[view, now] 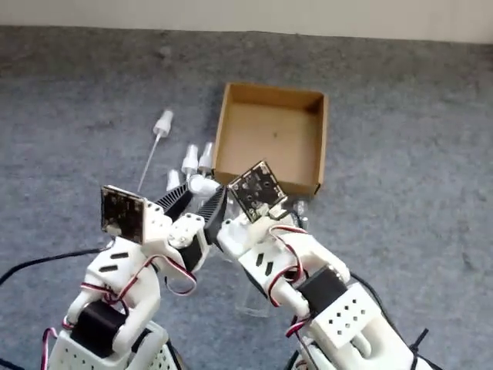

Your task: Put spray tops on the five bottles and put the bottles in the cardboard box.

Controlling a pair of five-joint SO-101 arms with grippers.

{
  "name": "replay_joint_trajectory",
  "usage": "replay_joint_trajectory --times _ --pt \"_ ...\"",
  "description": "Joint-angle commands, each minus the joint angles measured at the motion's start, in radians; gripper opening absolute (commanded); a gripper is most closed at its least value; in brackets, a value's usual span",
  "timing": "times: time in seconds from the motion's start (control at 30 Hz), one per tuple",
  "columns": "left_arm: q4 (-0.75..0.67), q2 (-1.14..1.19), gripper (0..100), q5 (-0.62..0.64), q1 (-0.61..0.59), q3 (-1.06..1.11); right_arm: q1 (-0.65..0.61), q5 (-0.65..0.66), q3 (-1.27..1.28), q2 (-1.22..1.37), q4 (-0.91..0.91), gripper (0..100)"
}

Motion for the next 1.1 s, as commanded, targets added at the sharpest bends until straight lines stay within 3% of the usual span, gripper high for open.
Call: replay_joint_trajectory --times 0.0,0.13,0.3,0.63,1.07 --pt "0.002 0.002 11 -0.009 0.015 0.007 0.053 -0.021 -0.074 -0.028 -0.102 0.4" --pt "0.000 0.002 15 -0.011 0.013 0.004 0.053 -0.017 -0.071 -0.027 -0.113 0.4" --pt "0.002 0.002 15 -0.120 0.001 -0.047 0.053 -0.015 -0.039 -0.027 -0.116 0.4" --pt "0.003 0.001 15 -0.121 -0.308 -0.085 0.165 -0.015 -0.087 -0.013 -0.151 0.4" --pt "-0.003 0.012 18 -0.381 -0.059 0.004 0.166 -0.029 -0.674 0.518 0.041 0.4"
